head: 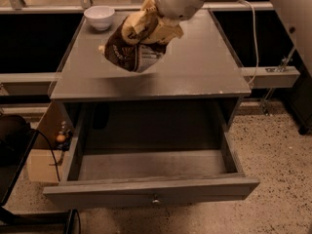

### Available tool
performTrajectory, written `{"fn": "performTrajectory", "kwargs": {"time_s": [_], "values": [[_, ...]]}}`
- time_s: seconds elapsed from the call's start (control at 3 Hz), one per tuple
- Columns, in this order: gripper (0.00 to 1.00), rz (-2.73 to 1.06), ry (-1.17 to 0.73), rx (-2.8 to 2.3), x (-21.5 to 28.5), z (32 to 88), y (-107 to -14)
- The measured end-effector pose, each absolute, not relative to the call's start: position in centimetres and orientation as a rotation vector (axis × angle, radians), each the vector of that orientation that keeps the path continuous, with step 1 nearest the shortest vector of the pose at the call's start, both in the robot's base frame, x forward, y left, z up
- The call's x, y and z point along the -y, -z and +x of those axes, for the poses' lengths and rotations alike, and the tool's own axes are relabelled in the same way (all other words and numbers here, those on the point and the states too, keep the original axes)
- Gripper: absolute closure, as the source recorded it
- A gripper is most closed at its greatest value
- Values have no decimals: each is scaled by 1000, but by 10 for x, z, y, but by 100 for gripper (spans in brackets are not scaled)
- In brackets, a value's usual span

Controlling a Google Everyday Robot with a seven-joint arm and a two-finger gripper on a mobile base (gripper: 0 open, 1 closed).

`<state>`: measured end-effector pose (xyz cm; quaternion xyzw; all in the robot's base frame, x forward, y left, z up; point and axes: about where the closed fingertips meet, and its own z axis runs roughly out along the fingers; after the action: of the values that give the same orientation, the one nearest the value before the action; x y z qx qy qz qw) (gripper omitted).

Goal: Pick brown chip bag from top drawer and place on counter

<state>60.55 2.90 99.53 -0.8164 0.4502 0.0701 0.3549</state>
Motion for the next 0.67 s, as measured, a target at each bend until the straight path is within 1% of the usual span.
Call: {"fn": "performTrajectory", "kwargs": {"time_s": [0.33, 0.67], "values": [[100, -2104, -222, -939, -25, 608, -986], [100, -2104, -222, -939, -25, 608, -986]]}}
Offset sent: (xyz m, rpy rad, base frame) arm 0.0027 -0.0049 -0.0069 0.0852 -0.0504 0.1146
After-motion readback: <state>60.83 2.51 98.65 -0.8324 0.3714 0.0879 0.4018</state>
